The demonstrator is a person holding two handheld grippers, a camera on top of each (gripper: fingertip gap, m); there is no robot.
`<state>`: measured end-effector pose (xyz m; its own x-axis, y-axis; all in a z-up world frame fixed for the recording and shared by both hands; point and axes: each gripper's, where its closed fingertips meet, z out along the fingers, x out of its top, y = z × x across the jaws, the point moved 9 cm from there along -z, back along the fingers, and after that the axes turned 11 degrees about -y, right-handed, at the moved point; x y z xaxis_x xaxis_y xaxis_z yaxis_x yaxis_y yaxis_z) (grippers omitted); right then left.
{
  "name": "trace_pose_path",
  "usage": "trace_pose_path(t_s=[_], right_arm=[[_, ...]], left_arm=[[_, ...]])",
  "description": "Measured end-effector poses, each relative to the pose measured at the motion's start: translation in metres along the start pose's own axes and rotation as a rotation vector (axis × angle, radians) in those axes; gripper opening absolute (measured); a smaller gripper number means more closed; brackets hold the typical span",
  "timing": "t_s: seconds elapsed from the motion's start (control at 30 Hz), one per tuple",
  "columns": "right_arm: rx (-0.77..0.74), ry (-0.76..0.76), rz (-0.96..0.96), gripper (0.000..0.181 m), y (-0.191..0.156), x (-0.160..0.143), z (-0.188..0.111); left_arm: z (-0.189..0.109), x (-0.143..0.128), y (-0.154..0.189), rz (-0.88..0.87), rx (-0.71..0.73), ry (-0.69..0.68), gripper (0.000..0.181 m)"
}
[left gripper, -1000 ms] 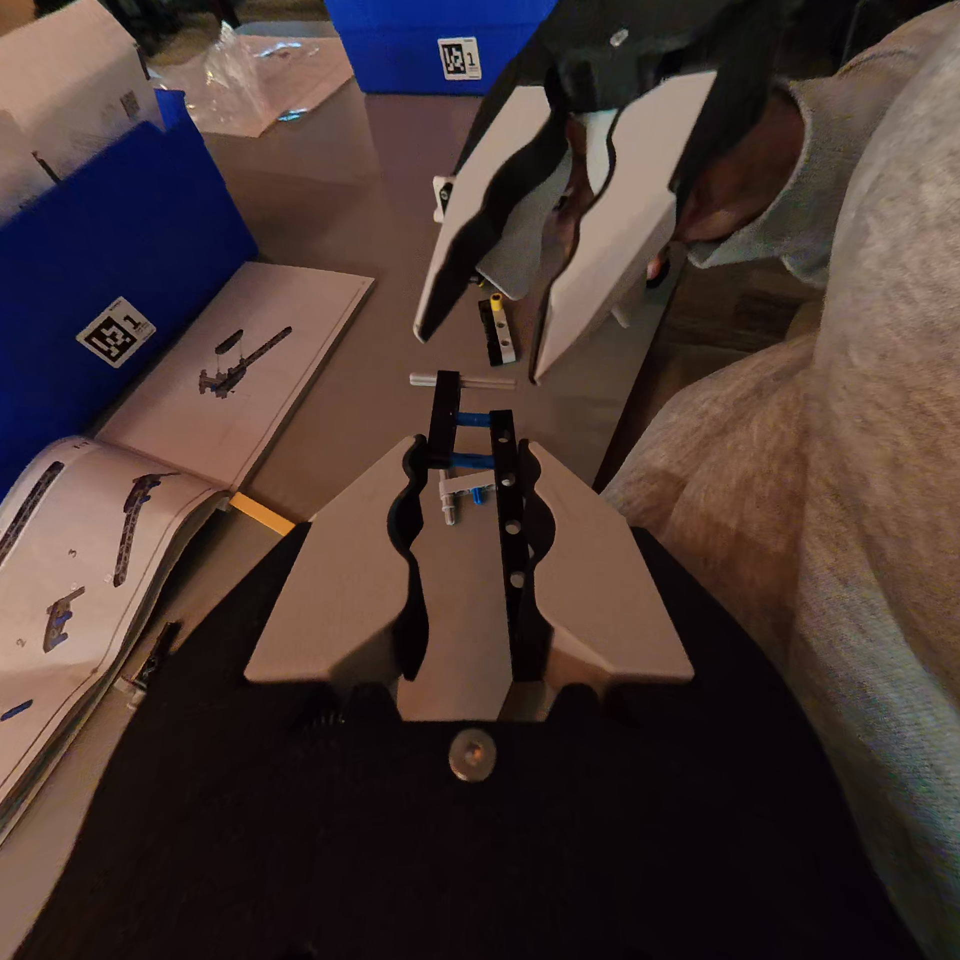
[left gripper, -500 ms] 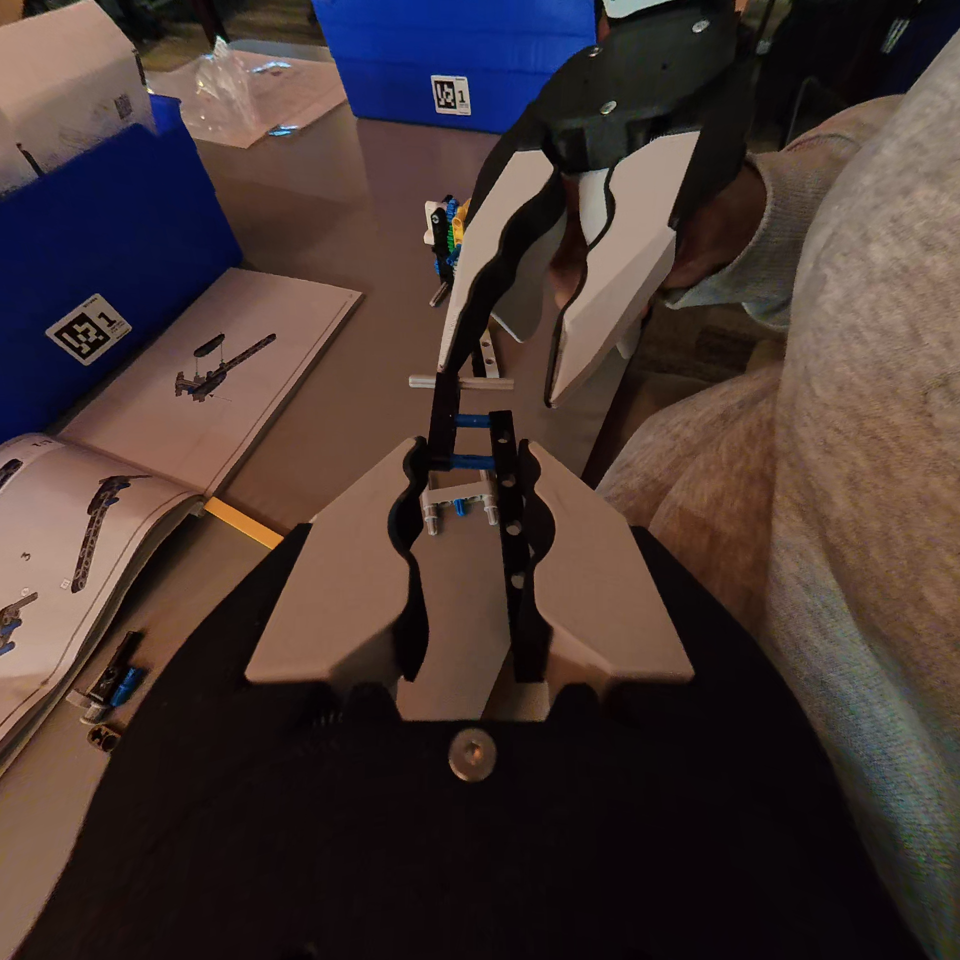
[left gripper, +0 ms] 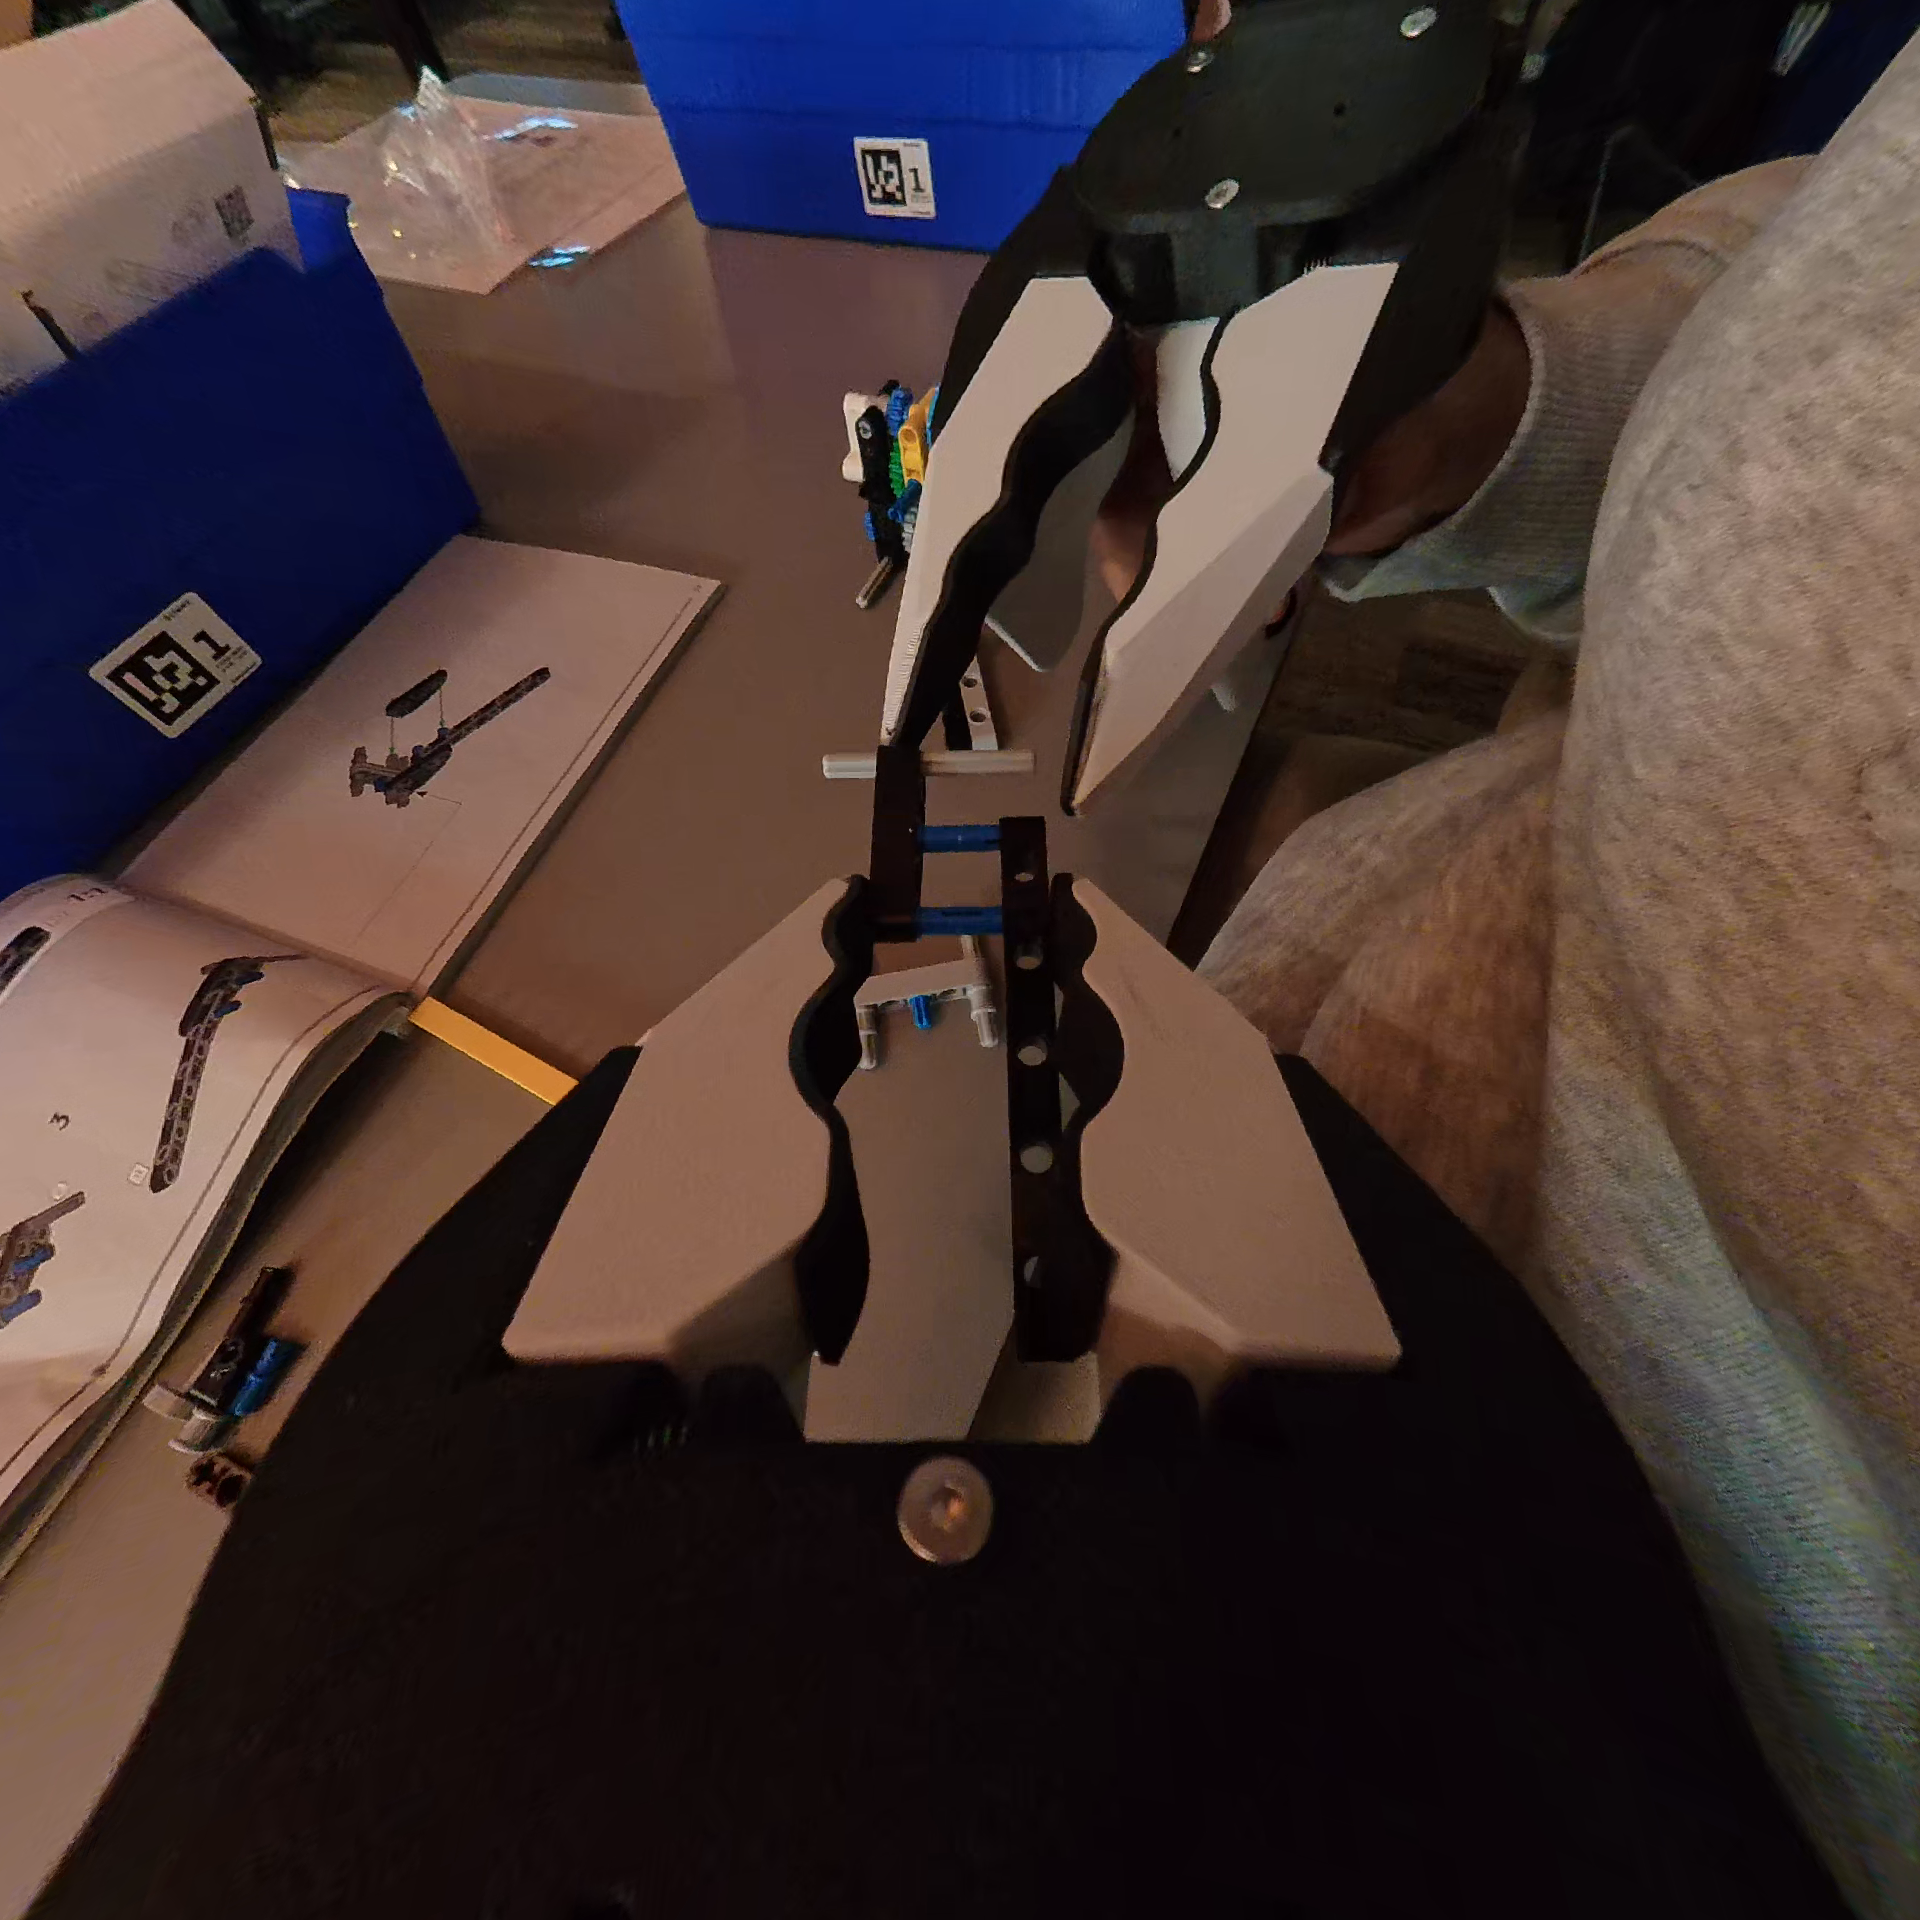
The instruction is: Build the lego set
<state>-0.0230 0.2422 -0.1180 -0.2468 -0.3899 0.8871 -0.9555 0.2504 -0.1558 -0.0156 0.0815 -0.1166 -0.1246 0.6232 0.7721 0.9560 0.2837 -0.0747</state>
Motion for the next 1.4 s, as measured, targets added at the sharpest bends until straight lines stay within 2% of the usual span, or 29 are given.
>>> trace_pose_path(t_s=[0.13,0.2,0.4,0.7,0.83,1.0,1.13,1.27,1.4], right_arm=[[-0.027,0.024,-0.036,0.038,0.001,0.004,-0.008],[-0.064,0.046,-0.096,0.047,0.0,0.006,-0.013],[-0.172,-0.071,-0.325,0.049,-0.013,0.003,-0.001],[-0.16,-0.104,-0.356,0.041,-0.015,0.002,0.001],[-0.125,-0.124,-0.392,0.047,-0.017,0.002,0.002],[-0.065,-0.322,-0.459,0.048,-0.014,-0.003,0.007],[-0.043,-0.387,-0.485,0.044,-0.011,-0.001,0.007],[-0.038,-0.403,-0.498,0.041,-0.012,0.0,0.006],[-0.047,-0.346,-0.458,0.042,-0.009,0.003,-0.003]], left_arm=[[0.0,0.0,0.0,0.01,0.0,-0.011,0.031],[0.001,-0.001,0.001,0.016,-0.005,-0.018,0.031],[0.004,0.0,0.008,0.064,-0.022,-0.033,0.026],[0.005,-0.002,0.008,0.048,-0.042,-0.025,0.026],[0.008,-0.004,0.013,0.105,-0.064,-0.057,0.027],[0.014,-0.005,0.017,0.159,-0.077,-0.108,0.027],[0.016,-0.003,0.018,0.158,-0.082,-0.121,0.027],[0.015,-0.004,0.021,0.143,-0.076,-0.115,0.027],[0.012,-0.005,0.019,0.107,-0.074,-0.08,0.027]])
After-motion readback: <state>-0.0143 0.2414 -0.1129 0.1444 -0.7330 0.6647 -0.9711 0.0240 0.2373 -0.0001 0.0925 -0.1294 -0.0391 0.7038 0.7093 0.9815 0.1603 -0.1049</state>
